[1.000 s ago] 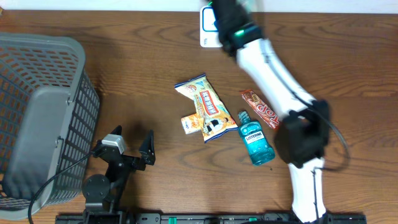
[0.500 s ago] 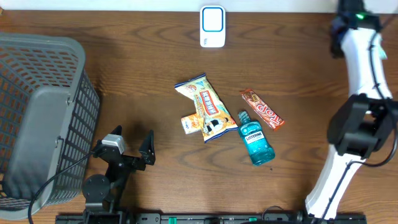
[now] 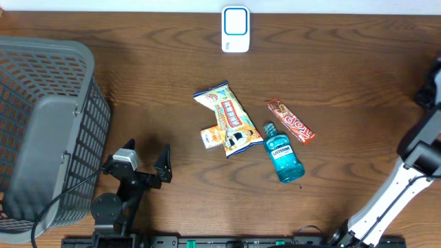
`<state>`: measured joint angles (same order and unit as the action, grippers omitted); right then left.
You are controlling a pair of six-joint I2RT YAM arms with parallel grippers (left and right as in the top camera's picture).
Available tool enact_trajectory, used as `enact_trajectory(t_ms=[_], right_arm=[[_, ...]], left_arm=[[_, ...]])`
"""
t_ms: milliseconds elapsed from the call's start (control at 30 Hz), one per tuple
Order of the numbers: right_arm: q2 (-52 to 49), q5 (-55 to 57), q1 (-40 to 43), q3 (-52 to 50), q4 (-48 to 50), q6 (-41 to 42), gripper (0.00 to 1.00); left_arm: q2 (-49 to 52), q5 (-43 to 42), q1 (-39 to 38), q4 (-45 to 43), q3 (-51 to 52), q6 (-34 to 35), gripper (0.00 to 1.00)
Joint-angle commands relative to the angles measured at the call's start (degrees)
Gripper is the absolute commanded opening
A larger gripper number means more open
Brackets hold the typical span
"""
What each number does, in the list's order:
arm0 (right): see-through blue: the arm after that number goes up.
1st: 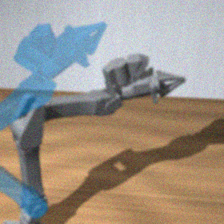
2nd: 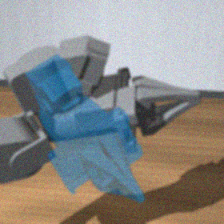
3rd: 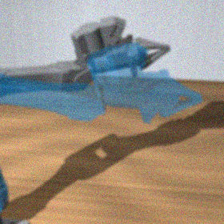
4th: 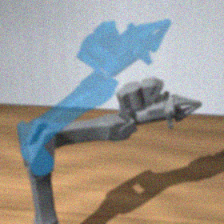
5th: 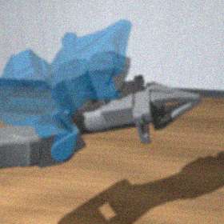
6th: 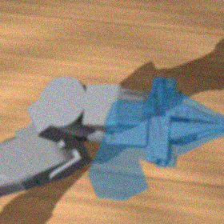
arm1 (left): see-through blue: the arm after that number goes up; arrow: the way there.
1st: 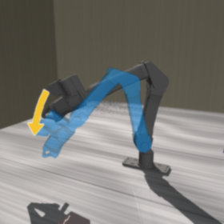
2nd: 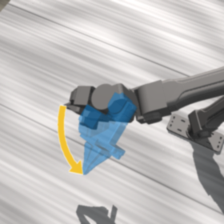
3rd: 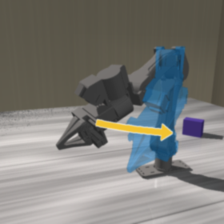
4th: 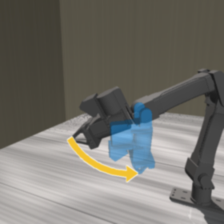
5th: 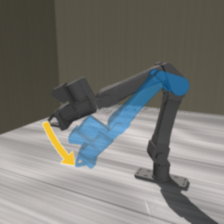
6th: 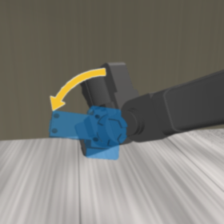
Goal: Scan the item barcode
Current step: 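Move the wipes pack to the right table edge and release it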
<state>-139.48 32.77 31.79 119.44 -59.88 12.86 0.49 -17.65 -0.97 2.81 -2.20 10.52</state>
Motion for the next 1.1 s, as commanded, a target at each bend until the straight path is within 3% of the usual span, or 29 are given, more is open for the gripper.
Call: enact_trajectory(t_ms=[0, 67, 100, 200, 367, 533, 833, 900, 1000, 1067], right_arm=[[6.82, -0.37, 2.56, 0.46, -0.61, 3.04, 0.41], [9.25, -3.80, 3.10, 0.46, -1.01, 3.04, 0.70], [10.80, -6.10, 3.10, 0.46, -1.31, 3.02, 0.80], [15.52, -12.57, 2.14, 0.46, -1.92, 3.02, 0.99], [25.33, -19.78, -3.13, 0.46, -2.49, 3.06, 0.99], [35.01, -19.80, -13.22, 0.46, -4.81, 3.85, 0.99], [37.27, -16.63, -28.04, 0.22, -10.01, 3.21, 0.99], [36.15, -16.61, -28.46, -0.59, -10.69, 2.67, 0.86], [33.46, -15.13, -27.85, -3.21, -10.12, 1.42, 0.26], [31.17, -12.52, -26.73, -5.95, -8.85, 1.42, 0.06]], left_arm=[[-0.15, -0.24, -0.24, 1.81, 1.01, 0.09, 0.98], [-0.15, -0.24, -0.24, 1.81, 1.01, 0.09, 0.98], [-0.15, -0.24, -0.24, 1.81, 1.01, 0.09, 0.98], [-0.15, -0.24, -0.24, 1.81, 1.01, 0.09, 0.98], [-0.15, -0.24, -0.24, 1.84, 1.01, 0.09, 0.98], [-0.15, -0.24, -0.24, 1.81, 1.01, 0.09, 0.98], [-0.15, -0.24, -0.24, 1.81, 1.01, 0.09, 0.98], [-0.15, -0.24, -0.24, 1.81, 1.01, 0.09, 0.98], [-0.15, -0.24, -0.24, 1.84, 1.01, 0.09, 0.98], [-0.15, -0.24, -0.24, 1.81, 1.01, 0.09, 0.98]])
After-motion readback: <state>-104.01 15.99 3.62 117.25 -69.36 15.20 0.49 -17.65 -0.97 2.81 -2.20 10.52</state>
